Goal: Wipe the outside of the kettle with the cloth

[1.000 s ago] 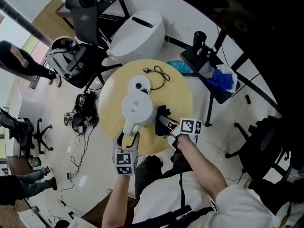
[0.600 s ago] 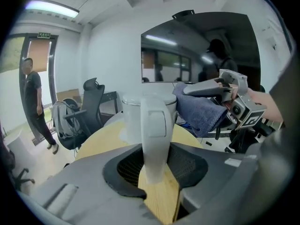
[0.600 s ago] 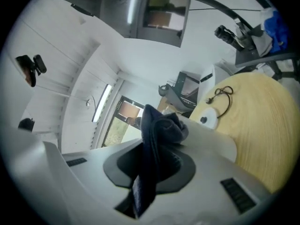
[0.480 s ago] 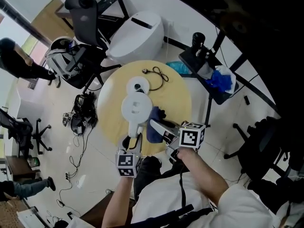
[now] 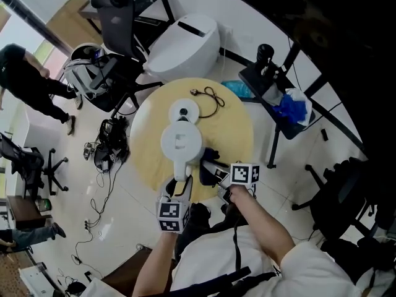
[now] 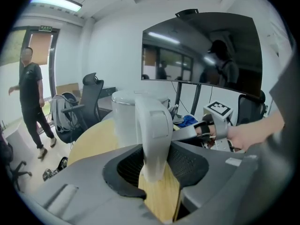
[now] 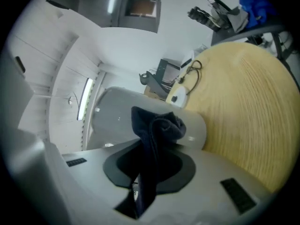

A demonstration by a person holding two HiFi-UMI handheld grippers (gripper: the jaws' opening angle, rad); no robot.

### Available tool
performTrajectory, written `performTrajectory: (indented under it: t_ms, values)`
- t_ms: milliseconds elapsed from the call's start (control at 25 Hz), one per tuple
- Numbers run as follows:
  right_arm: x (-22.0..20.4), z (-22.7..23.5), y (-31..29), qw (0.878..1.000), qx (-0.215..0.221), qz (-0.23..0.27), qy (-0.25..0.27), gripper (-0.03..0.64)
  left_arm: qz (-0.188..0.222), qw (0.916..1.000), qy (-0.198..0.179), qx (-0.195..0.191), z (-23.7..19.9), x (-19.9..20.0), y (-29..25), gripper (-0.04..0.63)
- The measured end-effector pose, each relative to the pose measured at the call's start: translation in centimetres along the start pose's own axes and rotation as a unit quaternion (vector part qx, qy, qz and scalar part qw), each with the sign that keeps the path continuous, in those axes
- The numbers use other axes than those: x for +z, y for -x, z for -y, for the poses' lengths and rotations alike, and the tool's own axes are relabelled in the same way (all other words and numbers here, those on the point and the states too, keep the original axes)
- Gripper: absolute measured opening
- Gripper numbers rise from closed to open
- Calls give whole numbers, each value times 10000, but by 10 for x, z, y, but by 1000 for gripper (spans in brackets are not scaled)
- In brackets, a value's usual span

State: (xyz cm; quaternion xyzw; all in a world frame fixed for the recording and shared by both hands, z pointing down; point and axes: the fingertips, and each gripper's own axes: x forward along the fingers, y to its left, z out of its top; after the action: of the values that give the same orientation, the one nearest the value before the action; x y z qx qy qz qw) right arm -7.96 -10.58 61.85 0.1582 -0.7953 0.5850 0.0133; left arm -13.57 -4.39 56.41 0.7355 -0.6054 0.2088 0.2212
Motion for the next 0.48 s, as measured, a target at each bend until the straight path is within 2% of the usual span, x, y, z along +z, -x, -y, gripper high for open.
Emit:
performTrajectory:
  t_ms: [120,280,480]
  values:
    - [-13,35,-8,9990,-216,-336,-204,64,-13,10000,73,-30,3,0,0,161]
    - [-33,75,-17,9920,-614,-1074,-243,64,3,9999,89,-115,5,-3,0,163]
    - [-46,80,-21,9821,-631,-1775,-10,64,3,9999,90,-121,5,-1,-2,163]
